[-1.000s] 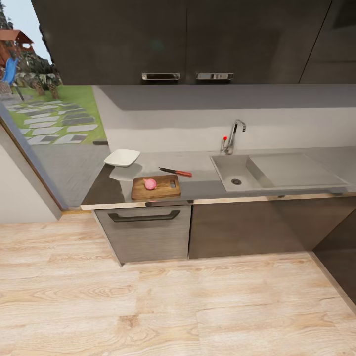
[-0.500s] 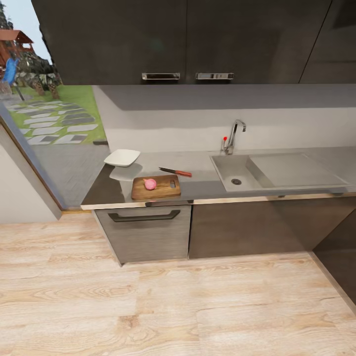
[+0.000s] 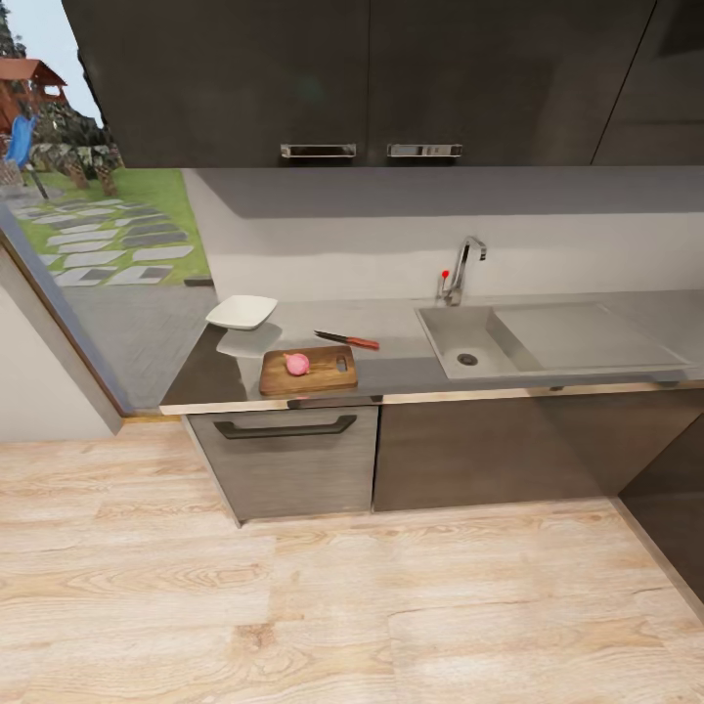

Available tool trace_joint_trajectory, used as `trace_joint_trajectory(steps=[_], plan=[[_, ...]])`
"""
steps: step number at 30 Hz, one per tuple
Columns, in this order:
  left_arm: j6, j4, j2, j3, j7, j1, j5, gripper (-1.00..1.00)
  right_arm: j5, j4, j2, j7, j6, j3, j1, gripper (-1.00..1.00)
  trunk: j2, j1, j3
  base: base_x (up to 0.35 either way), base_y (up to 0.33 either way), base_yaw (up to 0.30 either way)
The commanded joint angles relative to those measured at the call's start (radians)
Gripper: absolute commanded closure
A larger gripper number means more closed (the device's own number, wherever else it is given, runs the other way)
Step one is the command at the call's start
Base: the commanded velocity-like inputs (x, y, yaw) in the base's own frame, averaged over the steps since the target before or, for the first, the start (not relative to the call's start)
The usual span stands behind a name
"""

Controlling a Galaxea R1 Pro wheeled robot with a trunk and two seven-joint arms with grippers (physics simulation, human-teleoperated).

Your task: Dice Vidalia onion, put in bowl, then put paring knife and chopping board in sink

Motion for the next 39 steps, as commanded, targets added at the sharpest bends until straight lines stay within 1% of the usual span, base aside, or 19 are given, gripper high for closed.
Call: trace_joint_trajectory(steps=[1, 6, 7, 10, 14, 20, 23, 39], plan=[[-0.018, 0.018, 0.004, -0.002, -0.005, 0.0, 0.011, -1.0, 0.001, -0.002, 0.0, -0.003, 0.0, 0.001, 0.001, -1.0, -0.001, 0.001, -0.001, 0.0, 0.0, 0.0], [-0.08, 0.107, 0.009, -0.002, -0.004, 0.001, 0.011, -1.0, 0.001, -0.002, 0.0, -0.003, -0.001, 0.001, 0.001, -1.0, -0.001, 0.001, -0.001, 0.0, 0.0, 0.0], [-0.103, 0.131, 0.01, -0.002, -0.004, 0.001, 0.011, -1.0, 0.001, -0.002, 0.0, -0.003, -0.001, 0.001, 0.001, -1.0, -0.001, 0.001, -0.001, 0.0, 0.0, 0.0], [-0.138, 0.164, 0.01, -0.002, -0.004, 0.001, 0.012, -1.0, 0.001, -0.002, 0.0, -0.003, -0.001, 0.001, 0.001, -1.0, -0.001, 0.001, -0.001, 0.0, 0.0, 0.0], [-0.157, 0.193, 0.009, -0.003, -0.004, 0.001, 0.012, -1.0, 0.001, -0.002, 0.0, -0.003, -0.001, 0.001, 0.0, -1.0, -0.001, 0.001, -0.001, 0.0, 0.0, 0.0], [-0.165, 0.251, 0.008, -0.002, -0.005, 0.001, 0.011, -1.0, 0.001, -0.002, 0.0, -0.003, -0.001, 0.001, 0.001, -1.0, -0.001, 0.001, -0.001, 0.0, 0.0, 0.0], [-0.167, 0.264, 0.008, -0.003, -0.005, 0.001, 0.01, -1.0, 0.001, -0.002, 0.0, -0.003, -0.001, 0.001, 0.001, -1.0, -0.001, 0.001, -0.001, 0.0, 0.0, 0.0], [-0.169, 0.279, 0.009, -0.004, -0.007, 0.001, 0.01, -1.0, 0.0, -0.002, 0.004, -0.002, -0.001, 0.002, 0.001, -1.0, -0.001, 0.001, -0.001, 0.0, 0.0, 0.0]])
